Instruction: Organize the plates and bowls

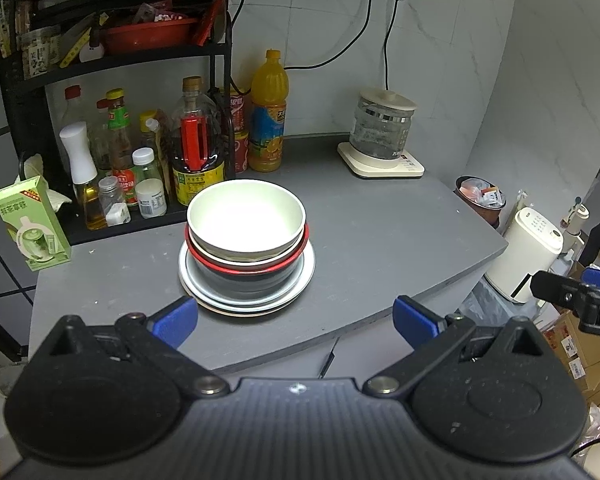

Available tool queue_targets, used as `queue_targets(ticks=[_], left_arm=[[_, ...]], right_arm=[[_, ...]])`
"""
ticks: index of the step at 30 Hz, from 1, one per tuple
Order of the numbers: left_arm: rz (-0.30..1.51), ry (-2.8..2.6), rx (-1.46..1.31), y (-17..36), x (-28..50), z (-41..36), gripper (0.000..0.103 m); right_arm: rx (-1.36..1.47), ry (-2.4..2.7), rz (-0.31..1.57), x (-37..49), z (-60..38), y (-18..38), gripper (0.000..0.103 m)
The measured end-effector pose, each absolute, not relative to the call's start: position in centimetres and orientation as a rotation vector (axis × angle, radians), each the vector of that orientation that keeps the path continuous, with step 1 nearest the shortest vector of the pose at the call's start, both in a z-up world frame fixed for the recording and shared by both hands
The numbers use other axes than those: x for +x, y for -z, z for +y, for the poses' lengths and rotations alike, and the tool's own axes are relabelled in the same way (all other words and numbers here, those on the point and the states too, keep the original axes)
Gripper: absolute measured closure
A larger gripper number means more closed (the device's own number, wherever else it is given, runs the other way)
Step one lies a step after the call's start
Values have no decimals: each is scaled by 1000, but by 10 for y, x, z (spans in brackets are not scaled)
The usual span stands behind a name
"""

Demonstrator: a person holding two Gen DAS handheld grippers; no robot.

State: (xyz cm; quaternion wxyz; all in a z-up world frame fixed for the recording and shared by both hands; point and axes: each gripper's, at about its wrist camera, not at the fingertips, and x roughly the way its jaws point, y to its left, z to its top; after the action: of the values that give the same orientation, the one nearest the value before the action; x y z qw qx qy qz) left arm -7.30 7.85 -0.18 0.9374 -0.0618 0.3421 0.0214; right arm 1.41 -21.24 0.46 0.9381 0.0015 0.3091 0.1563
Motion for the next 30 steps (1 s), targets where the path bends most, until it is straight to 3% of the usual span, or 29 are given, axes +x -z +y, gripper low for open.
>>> queue_targets(ticks=[30], left_arm=[[703, -49, -142, 0, -87, 75, 0]], right_arm=[[-8, -337, 642, 5, -215, -6, 0]])
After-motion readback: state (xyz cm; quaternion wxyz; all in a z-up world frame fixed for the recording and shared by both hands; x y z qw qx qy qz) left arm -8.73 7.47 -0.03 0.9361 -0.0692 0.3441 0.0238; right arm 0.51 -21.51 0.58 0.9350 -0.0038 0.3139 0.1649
